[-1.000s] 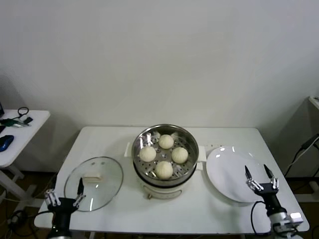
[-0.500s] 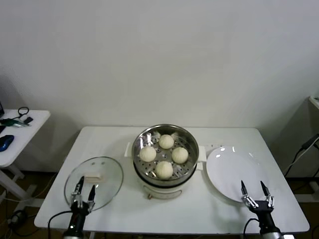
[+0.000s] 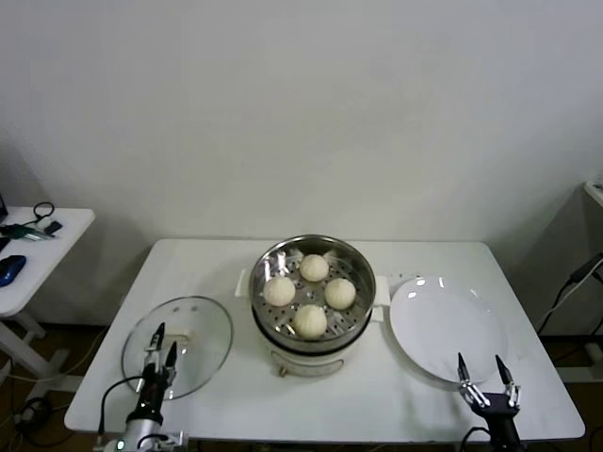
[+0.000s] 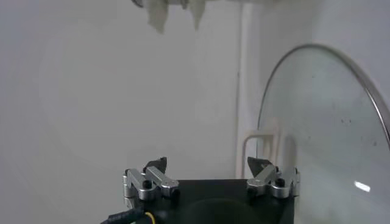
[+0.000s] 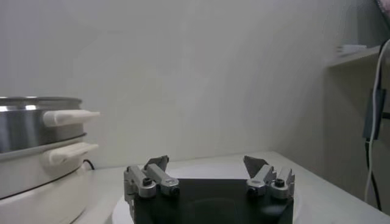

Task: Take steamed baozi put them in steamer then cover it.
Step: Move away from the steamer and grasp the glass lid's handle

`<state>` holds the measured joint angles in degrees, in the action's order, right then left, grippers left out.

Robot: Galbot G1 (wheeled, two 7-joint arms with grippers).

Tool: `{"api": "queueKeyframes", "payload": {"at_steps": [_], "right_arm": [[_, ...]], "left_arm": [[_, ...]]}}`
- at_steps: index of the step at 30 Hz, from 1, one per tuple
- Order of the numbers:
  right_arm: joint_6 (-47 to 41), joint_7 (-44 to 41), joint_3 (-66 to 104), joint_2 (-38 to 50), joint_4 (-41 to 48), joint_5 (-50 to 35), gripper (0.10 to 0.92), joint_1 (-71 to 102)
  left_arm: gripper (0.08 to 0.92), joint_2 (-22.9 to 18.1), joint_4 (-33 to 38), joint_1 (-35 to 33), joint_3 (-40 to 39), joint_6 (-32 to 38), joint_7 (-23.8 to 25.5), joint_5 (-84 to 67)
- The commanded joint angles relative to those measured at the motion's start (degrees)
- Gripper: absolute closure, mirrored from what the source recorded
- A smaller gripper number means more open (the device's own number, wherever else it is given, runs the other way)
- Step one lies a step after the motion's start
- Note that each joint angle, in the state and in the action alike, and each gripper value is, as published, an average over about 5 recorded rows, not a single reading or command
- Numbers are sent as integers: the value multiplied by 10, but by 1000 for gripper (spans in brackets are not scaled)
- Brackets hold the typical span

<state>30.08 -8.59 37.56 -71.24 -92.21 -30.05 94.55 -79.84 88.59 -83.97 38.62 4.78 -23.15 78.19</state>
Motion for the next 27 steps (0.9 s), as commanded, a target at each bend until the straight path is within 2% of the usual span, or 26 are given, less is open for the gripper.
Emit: {"api": "queueKeyframes", "payload": {"at_steps": [1, 8, 11, 20, 27], "right_arm": [[4, 2, 4, -13, -10, 3, 203, 10], [6, 3, 2, -20, -4, 7, 203, 10], [7, 3, 1, -22, -3, 11, 203, 9], [7, 4, 3, -22, -3, 13, 203, 6], [6, 5, 5, -21, -6, 12, 203, 3]], "left_arm": [[177, 10, -63, 66, -3, -30, 15, 21], [177, 14, -63, 77, -6, -28, 16, 11], [208, 15, -76, 83, -5, -22, 15, 12], [459, 19, -108, 86, -5, 1, 17, 27], [658, 21, -106, 84, -4, 7, 17, 32]]}}
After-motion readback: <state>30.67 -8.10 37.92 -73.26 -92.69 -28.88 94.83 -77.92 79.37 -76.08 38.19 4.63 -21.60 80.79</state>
